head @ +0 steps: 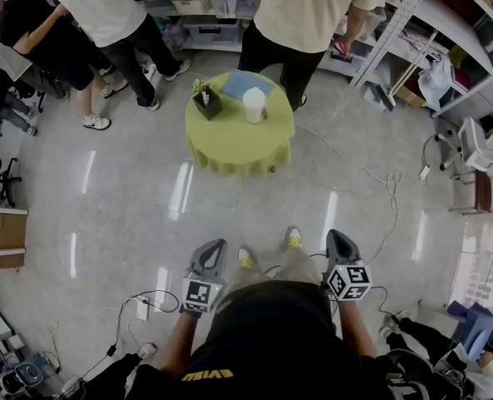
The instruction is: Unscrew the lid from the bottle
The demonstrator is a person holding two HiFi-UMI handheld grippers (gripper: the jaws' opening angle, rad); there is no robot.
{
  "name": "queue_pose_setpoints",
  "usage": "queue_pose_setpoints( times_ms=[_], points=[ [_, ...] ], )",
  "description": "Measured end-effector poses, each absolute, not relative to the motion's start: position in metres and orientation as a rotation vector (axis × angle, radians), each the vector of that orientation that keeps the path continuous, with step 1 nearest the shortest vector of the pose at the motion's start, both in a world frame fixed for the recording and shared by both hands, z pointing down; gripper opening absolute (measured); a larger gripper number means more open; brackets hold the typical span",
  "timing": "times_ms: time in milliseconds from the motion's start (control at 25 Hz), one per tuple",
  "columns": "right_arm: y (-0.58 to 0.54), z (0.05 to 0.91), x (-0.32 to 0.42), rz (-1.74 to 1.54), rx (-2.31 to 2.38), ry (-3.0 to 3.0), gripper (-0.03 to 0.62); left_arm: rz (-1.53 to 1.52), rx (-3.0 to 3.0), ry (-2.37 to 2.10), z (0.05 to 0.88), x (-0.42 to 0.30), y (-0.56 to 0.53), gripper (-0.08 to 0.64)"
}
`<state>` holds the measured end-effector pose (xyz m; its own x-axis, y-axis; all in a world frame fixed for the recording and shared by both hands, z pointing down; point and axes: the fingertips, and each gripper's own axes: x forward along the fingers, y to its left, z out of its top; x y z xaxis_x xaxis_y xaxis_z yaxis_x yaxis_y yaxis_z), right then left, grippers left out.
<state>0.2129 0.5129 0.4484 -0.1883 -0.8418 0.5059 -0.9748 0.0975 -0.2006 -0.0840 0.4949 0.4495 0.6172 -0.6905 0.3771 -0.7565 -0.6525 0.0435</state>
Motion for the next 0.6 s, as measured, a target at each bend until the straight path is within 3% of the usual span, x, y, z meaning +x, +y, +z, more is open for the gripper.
queue_pose_setpoints(
  times_ms=[280,600],
  points=[
    [0.522,0.395,0.182,0.531,1.858,-2.144,0.000,0.371,2.636,-1.354,0.407,-0.169,0.455,0.025],
    [0.510,0.353,0.170,0.351,1.851,-2.269,0.002,0.266,2.671,-1.405,0.362,-0.153,0.443,0.025]
  ],
)
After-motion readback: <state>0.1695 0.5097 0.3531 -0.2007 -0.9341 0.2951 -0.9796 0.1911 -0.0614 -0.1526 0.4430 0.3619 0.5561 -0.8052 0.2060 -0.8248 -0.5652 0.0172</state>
